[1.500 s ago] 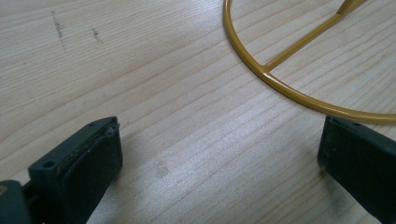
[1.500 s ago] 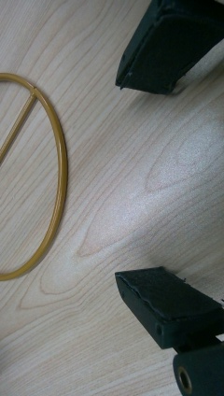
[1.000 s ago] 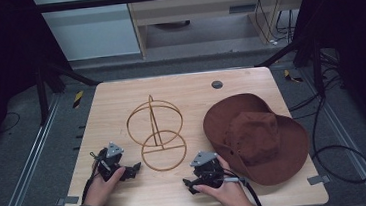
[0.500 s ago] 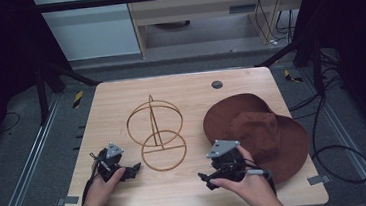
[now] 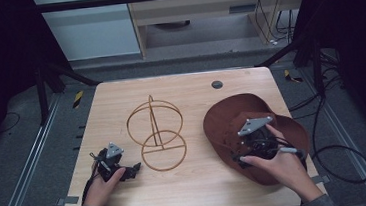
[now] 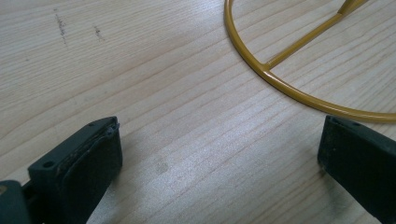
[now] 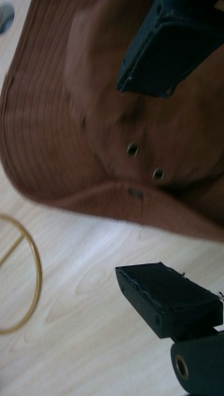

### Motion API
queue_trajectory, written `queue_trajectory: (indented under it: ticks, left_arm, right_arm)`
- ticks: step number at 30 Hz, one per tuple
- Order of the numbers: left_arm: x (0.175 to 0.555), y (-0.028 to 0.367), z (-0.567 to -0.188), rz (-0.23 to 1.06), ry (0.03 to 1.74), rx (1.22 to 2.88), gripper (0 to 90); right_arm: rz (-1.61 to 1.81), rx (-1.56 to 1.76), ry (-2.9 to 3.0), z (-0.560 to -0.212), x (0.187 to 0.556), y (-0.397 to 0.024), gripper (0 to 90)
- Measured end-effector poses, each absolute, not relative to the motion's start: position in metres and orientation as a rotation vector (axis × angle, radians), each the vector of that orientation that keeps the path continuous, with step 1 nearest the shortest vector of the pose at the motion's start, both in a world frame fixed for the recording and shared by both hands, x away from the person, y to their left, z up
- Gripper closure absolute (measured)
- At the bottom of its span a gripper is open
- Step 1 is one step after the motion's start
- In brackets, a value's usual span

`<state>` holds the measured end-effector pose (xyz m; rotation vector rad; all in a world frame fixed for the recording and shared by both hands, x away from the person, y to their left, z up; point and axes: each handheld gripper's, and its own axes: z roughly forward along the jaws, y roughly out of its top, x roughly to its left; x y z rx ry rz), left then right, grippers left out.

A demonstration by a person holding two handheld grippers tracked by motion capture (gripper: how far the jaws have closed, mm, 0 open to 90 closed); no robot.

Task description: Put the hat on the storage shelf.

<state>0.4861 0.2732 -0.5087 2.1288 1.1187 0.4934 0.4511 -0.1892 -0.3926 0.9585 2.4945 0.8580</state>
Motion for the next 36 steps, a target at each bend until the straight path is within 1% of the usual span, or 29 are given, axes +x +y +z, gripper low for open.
queue_trajectory:
  ticks: [4, 20, 28, 36]
  left_arm:
    - [0.486, 0.273, -0.509, 0.494, 1.119, 2.129, 0.0]
    - [0.486, 0.273, -0.509, 0.494, 1.119, 2.128, 0.0]
    - [0.486, 0.273, -0.509, 0.494, 1.119, 2.128, 0.0]
    - [0.486, 0.273, -0.509, 0.493, 1.116, 2.129, 0.0]
  right_arm:
    - [0.882, 0.993, 2.484, -0.384, 0.458, -0.203, 10.4]
    - [0.78, 1.061, 2.476, -0.36, 0.486, -0.247, 10.1]
    - [0.719, 1.08, 2.513, -0.361, 0.505, -0.255, 10.9]
    - [0.698, 1.093, 2.56, -0.372, 0.527, -0.259, 13.9]
